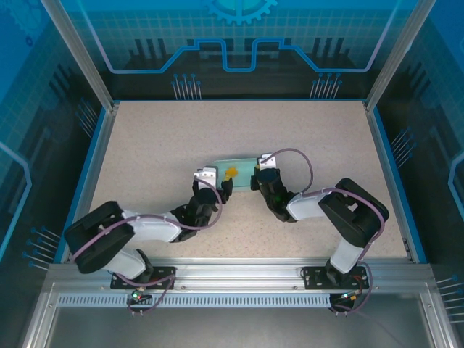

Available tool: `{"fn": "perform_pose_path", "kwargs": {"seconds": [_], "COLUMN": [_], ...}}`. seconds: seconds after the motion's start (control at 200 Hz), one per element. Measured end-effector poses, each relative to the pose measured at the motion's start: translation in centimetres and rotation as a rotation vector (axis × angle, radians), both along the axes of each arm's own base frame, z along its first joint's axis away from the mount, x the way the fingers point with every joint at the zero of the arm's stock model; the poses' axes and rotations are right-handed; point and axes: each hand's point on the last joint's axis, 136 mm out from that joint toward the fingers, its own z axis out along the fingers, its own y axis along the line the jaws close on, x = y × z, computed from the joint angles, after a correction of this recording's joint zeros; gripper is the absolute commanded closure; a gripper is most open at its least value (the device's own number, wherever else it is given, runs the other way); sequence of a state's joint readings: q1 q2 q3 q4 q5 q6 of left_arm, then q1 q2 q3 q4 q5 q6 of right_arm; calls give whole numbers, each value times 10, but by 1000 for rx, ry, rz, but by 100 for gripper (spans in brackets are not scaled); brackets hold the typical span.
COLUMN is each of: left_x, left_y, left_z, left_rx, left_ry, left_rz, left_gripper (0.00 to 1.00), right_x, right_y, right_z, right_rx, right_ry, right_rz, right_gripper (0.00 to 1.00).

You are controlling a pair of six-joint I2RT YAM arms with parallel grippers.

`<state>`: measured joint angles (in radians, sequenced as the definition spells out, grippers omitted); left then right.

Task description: Fold the paper box

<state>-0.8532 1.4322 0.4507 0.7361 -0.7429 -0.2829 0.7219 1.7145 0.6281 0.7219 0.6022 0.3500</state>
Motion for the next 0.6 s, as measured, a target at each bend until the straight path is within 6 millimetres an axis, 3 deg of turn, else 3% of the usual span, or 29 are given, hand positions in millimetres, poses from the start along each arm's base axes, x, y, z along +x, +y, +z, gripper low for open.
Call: {"fn": "perform_pose_path", "kwargs": {"seconds": [0.23,0.6], "left_x": [-7,14], "left_y": [15,13], "left_z": [30,102], "left_rx": [-47,-150], "left_ry": [61,103], "left_rz": [-57,-152], "left_gripper": [31,32], "right_x": [0,0], "right_y": [0,2], "right_z": [0,1], "right_rx": [-11,-24], "right_ry": [1,4], "right_rz": [4,11], "right_gripper": [100,100]}}
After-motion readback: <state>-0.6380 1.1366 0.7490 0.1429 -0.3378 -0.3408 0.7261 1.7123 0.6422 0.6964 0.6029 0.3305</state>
